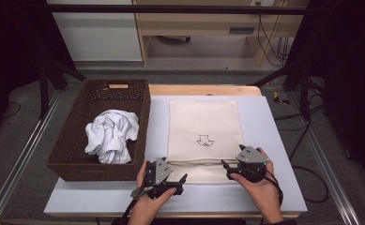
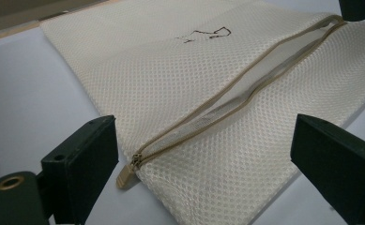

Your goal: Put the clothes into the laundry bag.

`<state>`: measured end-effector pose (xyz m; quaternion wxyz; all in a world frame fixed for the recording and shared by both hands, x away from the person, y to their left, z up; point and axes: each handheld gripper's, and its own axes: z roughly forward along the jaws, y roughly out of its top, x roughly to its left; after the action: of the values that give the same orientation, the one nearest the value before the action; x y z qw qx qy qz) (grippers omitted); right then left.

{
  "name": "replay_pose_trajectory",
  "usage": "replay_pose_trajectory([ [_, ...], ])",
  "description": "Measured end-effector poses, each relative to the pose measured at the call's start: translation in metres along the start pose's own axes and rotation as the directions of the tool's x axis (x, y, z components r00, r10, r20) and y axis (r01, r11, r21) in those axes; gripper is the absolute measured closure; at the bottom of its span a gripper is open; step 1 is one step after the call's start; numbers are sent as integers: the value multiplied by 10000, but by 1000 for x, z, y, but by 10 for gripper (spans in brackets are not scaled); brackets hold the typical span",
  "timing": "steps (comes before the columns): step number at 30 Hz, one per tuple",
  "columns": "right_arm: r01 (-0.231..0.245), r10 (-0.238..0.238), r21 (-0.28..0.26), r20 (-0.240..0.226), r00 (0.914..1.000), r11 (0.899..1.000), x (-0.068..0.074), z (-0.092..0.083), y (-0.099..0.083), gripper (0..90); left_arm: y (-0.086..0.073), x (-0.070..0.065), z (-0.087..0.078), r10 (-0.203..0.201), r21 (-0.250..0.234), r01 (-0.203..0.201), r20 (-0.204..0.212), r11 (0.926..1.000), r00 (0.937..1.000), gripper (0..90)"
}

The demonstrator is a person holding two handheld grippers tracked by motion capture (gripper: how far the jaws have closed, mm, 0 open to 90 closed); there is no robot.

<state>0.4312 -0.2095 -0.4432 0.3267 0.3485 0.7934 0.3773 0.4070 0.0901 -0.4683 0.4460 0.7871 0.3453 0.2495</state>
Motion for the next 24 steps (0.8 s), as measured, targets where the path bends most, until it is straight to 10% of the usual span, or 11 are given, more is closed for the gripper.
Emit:
replay_pose_trajectory([
  [13,1168,-1139,364,-740,9907,9925,23,7,12,494,-3,-3,6,218,809,-214,-42,9965,9998,134],
  [24,3025,-2848,1721,-1205,9510,9375,49,44,29,592,-5,12,7,-579,886,611,-381,9942,9976,142],
])
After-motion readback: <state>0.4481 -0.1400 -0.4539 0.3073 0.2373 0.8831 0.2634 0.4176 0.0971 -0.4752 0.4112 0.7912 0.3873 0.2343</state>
